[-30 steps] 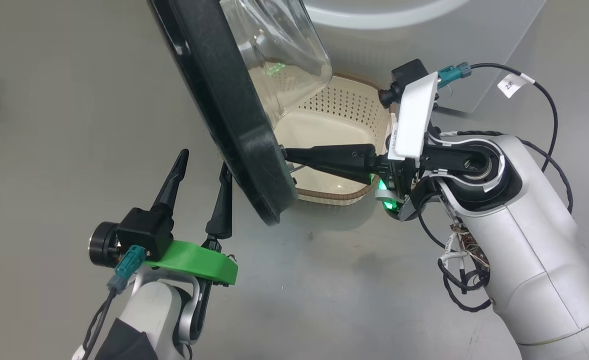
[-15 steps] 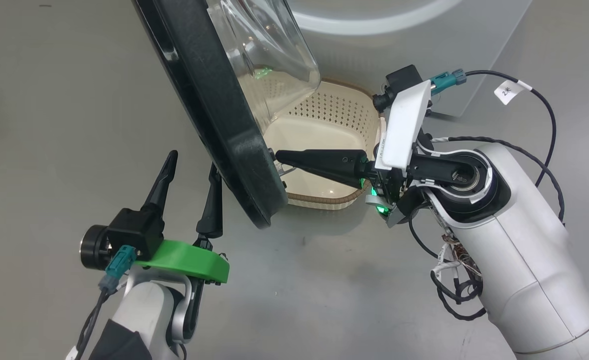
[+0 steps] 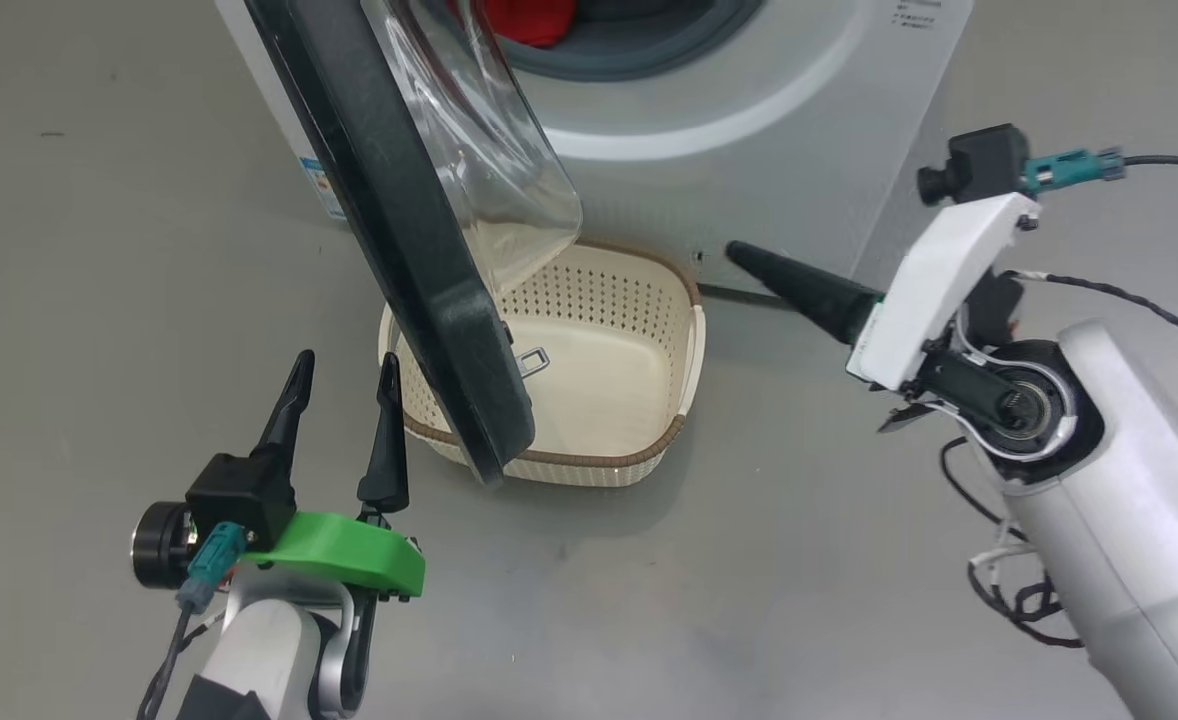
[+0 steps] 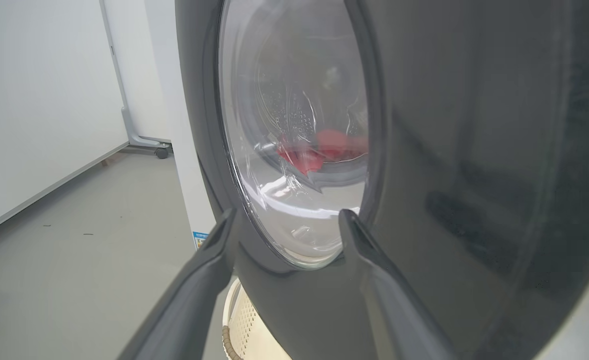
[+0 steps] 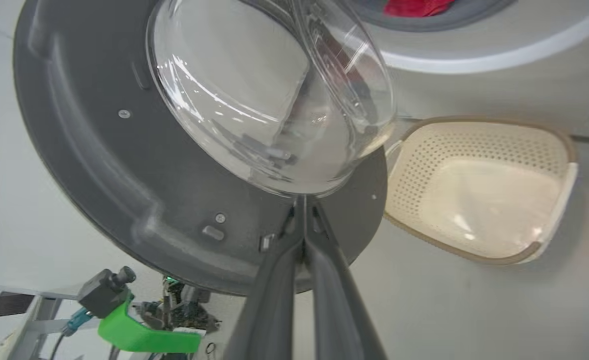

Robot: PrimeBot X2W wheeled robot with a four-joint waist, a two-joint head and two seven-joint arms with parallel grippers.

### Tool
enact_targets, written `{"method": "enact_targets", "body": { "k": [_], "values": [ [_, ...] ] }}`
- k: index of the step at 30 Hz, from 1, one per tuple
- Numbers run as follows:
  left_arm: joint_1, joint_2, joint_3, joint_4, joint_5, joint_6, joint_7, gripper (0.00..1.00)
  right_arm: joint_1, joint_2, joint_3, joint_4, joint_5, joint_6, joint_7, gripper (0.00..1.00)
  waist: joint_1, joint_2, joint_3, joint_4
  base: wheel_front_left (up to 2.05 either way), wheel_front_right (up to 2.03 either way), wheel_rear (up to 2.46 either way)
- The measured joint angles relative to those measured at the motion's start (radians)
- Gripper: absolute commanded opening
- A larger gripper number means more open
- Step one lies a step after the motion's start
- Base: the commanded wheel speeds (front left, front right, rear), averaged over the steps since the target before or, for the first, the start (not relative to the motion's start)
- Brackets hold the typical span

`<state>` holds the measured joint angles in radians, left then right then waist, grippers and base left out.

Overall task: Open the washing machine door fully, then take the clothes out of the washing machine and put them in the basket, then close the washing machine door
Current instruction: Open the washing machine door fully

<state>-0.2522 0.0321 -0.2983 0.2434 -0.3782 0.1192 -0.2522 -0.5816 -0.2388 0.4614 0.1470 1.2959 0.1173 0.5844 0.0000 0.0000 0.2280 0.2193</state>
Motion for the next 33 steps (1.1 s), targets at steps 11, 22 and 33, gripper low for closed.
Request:
{"method": "enact_targets", "body": {
  "k": [11, 22, 33],
  "values": [
    [0.098, 0.001, 0.078, 0.008, 0.02, 0.0, 0.0, 1.0, 0.124, -0.169, 0.105, -0.039, -0.464, 0.011, -0.295, 0.0, 0.0, 0.0, -0.108, -0.086, 0.0, 0.0, 0.0],
    [0.131, 0.001, 0.105, 0.0, 0.033, 0.0, 0.0, 1.0, 0.25, -0.173, 0.063, -0.048, -0.616, -0.031, -0.597, 0.0, 0.0, 0.0, -0.16, -0.177, 0.0, 0.0, 0.0],
    [0.151, 0.002, 0.11, -0.007, 0.044, 0.0, 0.0, 1.0, 0.379, -0.153, 0.007, -0.019, -0.64, -0.122, -0.775, 0.0, 0.0, 0.0, -0.192, -0.213, 0.0, 0.0, 0.0]
  ]
}}
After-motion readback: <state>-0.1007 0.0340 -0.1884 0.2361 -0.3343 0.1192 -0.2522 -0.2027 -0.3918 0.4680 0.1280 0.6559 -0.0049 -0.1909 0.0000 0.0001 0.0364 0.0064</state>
